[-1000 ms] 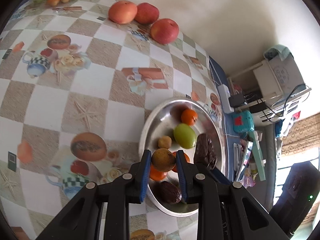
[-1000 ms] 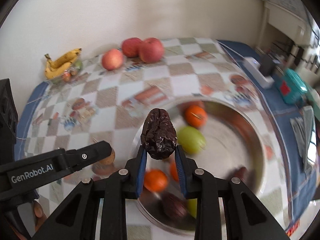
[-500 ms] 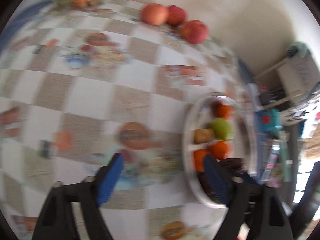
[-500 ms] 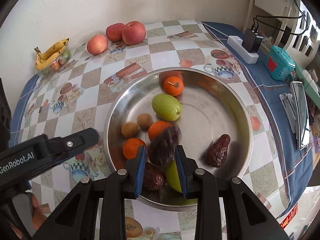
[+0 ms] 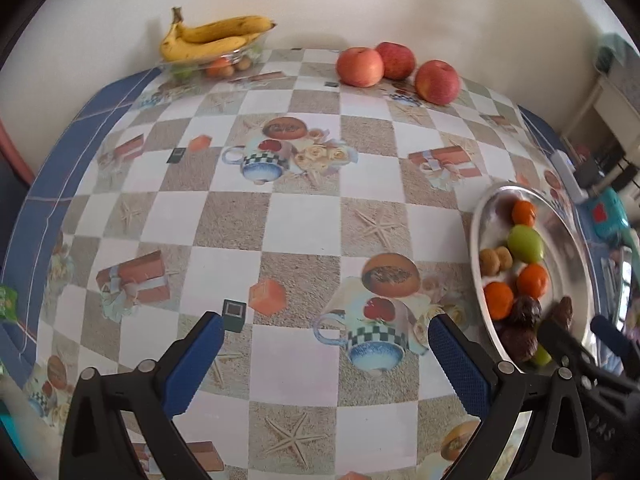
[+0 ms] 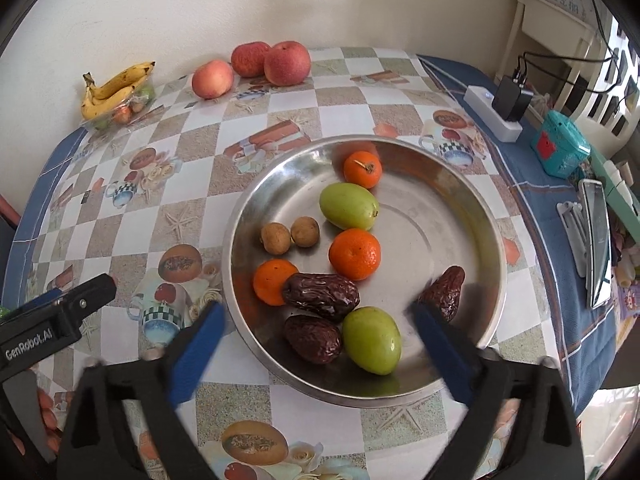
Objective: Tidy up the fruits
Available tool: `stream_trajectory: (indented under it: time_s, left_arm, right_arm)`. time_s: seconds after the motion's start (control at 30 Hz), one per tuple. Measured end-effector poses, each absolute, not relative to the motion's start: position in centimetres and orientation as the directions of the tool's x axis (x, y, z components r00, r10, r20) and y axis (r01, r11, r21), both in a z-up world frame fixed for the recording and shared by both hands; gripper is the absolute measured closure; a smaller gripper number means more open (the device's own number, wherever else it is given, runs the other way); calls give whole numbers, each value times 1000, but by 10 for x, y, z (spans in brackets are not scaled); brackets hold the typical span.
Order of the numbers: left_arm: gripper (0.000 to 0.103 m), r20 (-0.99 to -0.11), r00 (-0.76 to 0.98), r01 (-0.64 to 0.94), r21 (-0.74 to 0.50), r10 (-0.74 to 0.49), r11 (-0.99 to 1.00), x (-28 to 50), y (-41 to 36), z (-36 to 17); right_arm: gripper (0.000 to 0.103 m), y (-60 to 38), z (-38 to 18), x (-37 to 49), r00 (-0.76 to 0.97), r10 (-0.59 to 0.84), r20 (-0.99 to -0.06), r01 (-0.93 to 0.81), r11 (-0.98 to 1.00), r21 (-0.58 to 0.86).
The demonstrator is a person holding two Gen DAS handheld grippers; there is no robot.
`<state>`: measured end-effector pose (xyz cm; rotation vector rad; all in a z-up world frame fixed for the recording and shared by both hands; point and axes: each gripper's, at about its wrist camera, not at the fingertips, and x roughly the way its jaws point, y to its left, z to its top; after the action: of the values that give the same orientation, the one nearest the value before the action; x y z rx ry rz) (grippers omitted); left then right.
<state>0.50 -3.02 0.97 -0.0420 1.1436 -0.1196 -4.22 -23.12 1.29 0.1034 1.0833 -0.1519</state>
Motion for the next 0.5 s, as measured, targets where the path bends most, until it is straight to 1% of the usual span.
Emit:
stream_trajectory:
  time_s: [0.13, 0.3, 0.5]
  left_arm:
    - [0, -910, 399, 95, -82, -114, 992, 2, -35, 10]
    - [0, -916, 397, 79, -16, -46, 997, 2, -35, 9]
    - [0, -921, 389, 60, 16, -8, 998, -1, -32, 10]
  right_arm:
    - [4, -230, 15, -41, 465, -79, -882, 179, 984, 6]
    - [4, -227, 15, -39, 464, -80, -882, 175, 985, 3]
    - [4, -225, 18, -40, 478, -83, -874, 175, 984, 2]
